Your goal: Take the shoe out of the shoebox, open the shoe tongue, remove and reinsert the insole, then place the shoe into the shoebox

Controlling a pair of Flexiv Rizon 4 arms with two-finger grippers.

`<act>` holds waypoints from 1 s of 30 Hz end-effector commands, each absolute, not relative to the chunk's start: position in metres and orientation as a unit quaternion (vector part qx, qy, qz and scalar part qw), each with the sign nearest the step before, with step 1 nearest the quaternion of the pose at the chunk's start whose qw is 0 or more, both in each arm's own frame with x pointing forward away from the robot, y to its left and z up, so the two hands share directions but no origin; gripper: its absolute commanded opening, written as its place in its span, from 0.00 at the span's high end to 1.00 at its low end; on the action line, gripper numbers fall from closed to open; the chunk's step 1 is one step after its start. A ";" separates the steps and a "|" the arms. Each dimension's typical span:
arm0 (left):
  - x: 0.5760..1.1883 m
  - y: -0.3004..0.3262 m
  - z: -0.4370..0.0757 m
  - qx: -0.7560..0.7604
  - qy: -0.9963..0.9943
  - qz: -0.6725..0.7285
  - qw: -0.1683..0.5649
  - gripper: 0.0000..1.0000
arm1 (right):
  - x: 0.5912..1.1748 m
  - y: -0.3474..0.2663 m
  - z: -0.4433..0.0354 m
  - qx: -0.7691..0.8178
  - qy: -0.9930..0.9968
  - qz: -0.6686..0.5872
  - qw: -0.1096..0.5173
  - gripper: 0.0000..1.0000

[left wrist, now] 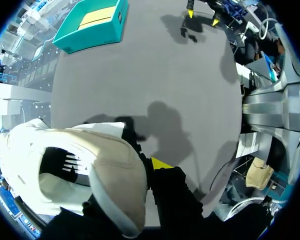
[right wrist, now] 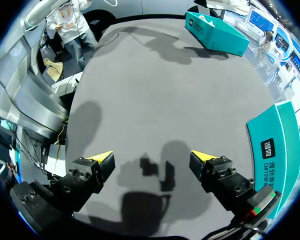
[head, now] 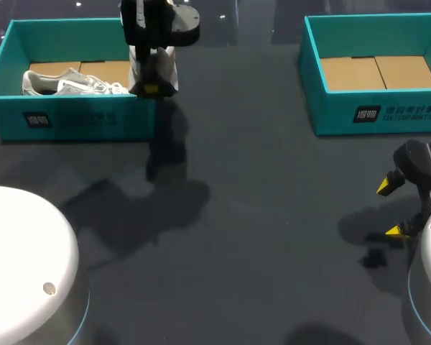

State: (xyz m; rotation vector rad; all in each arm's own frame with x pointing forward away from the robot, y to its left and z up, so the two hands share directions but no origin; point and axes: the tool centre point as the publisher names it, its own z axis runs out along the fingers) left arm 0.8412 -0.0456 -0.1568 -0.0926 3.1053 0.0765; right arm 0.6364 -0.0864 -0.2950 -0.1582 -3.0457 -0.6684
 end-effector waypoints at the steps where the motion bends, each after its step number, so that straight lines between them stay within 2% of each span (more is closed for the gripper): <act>1: 0.881 -0.018 -0.156 -0.035 0.999 0.014 -0.002 1.00 | 0.635 -0.086 -0.295 -0.052 -0.976 -0.212 0.008 0.00; 12: 0.975 0.089 -0.151 -0.040 0.999 -0.005 -0.012 1.00 | 0.635 -0.086 -0.295 -0.052 -0.976 -0.212 0.008 0.00; 30: 0.979 0.096 -0.152 -0.031 0.999 -0.005 -0.012 1.00 | 0.635 -0.086 -0.295 -0.052 -0.976 -0.212 0.008 0.00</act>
